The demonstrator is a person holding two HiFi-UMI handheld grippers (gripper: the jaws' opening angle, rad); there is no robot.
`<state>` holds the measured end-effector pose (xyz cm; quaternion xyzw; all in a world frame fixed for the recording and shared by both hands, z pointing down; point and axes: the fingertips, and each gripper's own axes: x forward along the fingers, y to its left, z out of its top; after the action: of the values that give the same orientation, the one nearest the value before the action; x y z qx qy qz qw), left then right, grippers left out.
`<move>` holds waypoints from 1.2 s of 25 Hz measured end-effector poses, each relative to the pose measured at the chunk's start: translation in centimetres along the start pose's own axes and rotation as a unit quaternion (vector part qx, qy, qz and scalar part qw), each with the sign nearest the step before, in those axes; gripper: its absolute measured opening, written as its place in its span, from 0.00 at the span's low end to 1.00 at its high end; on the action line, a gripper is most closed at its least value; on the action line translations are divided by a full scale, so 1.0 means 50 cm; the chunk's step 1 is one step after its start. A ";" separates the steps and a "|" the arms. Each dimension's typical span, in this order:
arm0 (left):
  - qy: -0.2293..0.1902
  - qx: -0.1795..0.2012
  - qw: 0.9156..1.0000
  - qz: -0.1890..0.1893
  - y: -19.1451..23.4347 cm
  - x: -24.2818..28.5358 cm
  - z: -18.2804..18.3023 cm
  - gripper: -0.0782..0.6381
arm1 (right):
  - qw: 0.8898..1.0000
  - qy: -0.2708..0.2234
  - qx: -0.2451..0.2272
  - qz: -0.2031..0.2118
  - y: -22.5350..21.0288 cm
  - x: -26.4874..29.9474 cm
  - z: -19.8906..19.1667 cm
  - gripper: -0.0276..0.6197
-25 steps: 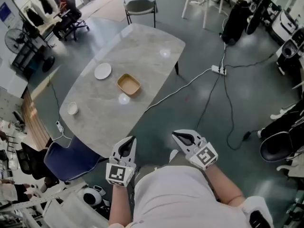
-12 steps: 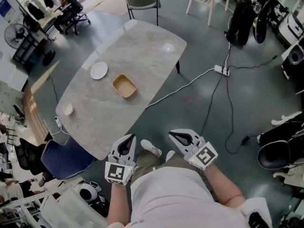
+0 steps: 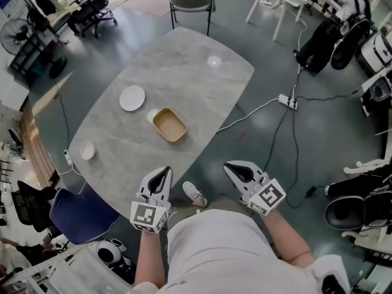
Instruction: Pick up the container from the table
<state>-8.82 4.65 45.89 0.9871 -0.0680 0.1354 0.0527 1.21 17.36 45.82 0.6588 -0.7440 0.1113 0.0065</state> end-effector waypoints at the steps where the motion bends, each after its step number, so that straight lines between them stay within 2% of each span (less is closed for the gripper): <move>1: 0.002 -0.002 1.000 0.000 0.022 0.008 0.001 0.11 | 1.000 0.001 0.004 -0.003 -0.011 0.021 0.003 0.06; 8: 0.033 -0.039 0.999 0.009 0.140 0.052 -0.029 0.11 | 0.999 0.017 0.026 -0.024 -0.073 0.130 0.001 0.06; 13: 0.062 -0.069 0.996 0.017 0.168 0.082 -0.064 0.11 | 0.998 0.036 0.032 -0.027 -0.116 0.167 -0.005 0.06; 17: 0.089 -0.094 0.991 0.038 0.188 0.125 -0.091 0.11 | 0.998 0.047 0.043 -0.013 -0.179 0.195 -0.007 0.06; 26: 0.144 -0.159 0.971 0.108 0.248 0.242 -0.158 0.11 | 0.993 0.088 0.063 0.053 -0.329 0.286 -0.025 0.06; 30: 0.176 -0.184 0.957 0.140 0.272 0.281 -0.205 0.11 | 0.989 0.102 0.069 0.079 -0.383 0.328 -0.031 0.06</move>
<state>-0.09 -9.19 60.73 0.9014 -0.2186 0.2982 0.2254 17.62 -0.48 52.91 0.5819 -0.7797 0.2292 0.0285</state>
